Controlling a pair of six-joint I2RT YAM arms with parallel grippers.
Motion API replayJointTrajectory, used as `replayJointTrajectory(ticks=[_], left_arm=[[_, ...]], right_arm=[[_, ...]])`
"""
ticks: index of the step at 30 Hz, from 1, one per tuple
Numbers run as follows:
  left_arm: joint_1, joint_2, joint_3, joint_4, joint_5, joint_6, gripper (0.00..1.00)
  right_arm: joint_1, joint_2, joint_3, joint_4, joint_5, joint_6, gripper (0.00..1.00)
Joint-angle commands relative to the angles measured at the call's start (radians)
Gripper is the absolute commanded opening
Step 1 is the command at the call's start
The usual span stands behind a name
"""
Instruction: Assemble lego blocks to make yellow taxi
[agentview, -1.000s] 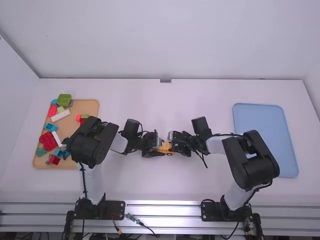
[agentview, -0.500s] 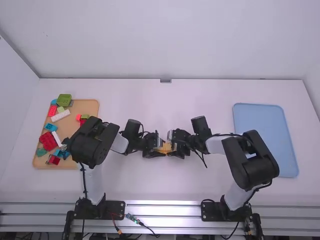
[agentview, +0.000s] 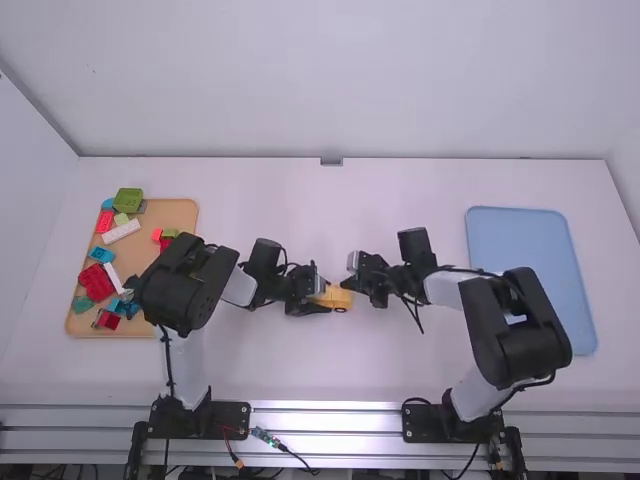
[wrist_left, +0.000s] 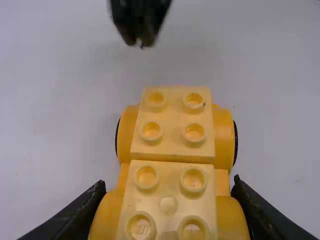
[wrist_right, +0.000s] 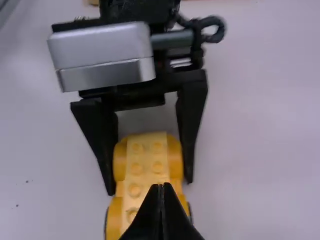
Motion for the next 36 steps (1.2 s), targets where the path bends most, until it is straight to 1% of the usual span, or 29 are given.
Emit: replayJointTrajectory(ticks=[1,4,7,13,18,20,24,26,29,32,33,36], left_arm=[[-0.007,0.014,-0.012,-0.002,0.007,0.0,0.51],[-0.007,0.014,-0.012,-0.002,0.007,0.0,0.51],[-0.007,0.014,-0.012,-0.003,0.007,0.0,0.51],[-0.006,0.014,-0.012,-0.002,0.007,0.0,0.49],[-0.006,0.014,-0.012,-0.002,0.007,0.0,0.48],[-0.006,0.014,-0.012,-0.002,0.007,0.0,0.48],[-0.006,0.014,-0.012,-0.002,0.007,0.0,0.49],[-0.007,0.014,-0.012,-0.002,0.007,0.0,0.49],[-0.006,0.014,-0.012,0.002,0.006,-0.015,0.5],[-0.007,0.014,-0.012,0.031,0.003,-0.083,0.54],[-0.007,0.014,-0.012,0.047,0.004,-0.106,0.54],[-0.006,0.014,-0.012,0.051,0.003,-0.104,0.56]], right_arm=[[0.029,-0.004,0.012,-0.023,0.036,-0.005,0.0],[0.055,0.034,0.012,-0.019,0.067,-0.027,0.0],[0.063,0.073,0.013,-0.018,0.111,-0.011,0.0],[0.046,0.127,0.013,-0.005,0.119,-0.008,0.0],[0.034,0.21,0.016,0.048,0.17,0.039,0.0],[0.034,0.235,0.025,0.04,0.185,0.039,0.0],[0.034,0.275,0.071,-0.053,0.189,-0.029,0.0],[0.034,0.27,0.09,-0.104,0.166,-0.085,0.0],[0.027,0.244,0.121,-0.143,0.138,-0.096,0.0],[0.014,0.18,0.153,-0.185,0.105,-0.093,0.0],[0.01,0.135,0.171,-0.214,0.085,-0.094,0.0],[0.0,0.052,0.213,-0.267,0.09,-0.062,0.0]])
